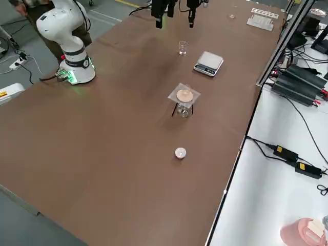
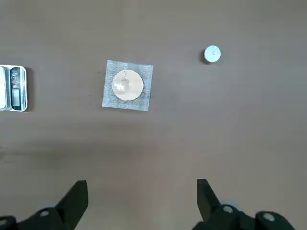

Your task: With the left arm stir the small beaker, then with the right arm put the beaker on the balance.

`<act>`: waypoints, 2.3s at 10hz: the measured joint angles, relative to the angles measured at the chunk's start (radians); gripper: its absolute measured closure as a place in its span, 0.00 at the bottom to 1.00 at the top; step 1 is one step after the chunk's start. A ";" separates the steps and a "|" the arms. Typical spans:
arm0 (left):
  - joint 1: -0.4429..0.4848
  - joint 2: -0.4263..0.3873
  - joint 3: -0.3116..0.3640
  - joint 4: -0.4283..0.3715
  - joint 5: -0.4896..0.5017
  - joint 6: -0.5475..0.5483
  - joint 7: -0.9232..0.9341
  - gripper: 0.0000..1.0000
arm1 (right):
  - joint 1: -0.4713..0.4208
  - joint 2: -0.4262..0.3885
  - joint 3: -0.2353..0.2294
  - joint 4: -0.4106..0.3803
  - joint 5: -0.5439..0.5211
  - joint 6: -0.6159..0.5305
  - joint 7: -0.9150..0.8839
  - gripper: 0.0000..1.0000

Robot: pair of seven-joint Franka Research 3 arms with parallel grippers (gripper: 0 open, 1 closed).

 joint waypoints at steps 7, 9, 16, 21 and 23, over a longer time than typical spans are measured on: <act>0.156 -0.115 -0.003 0.110 -0.145 -0.213 0.206 0.92 | 0.001 0.000 0.003 0.000 0.008 -0.003 0.000 0.00; 0.252 -0.155 -0.002 0.112 -0.158 -0.267 0.319 0.92 | 0.001 0.000 0.003 0.000 0.008 -0.003 0.000 0.00; 0.668 -0.258 0.007 0.115 -0.221 -0.440 0.811 0.92 | 0.013 0.000 0.010 -0.001 0.077 -0.042 -0.144 0.00; 0.580 -0.263 0.427 0.125 -0.233 -0.423 1.189 0.92 | 0.024 0.007 0.065 -0.023 0.135 -0.023 -0.484 0.00; 0.578 -0.256 0.568 0.127 -0.282 -0.376 1.344 0.92 | 0.031 0.021 0.098 -0.082 0.189 0.074 -0.565 0.00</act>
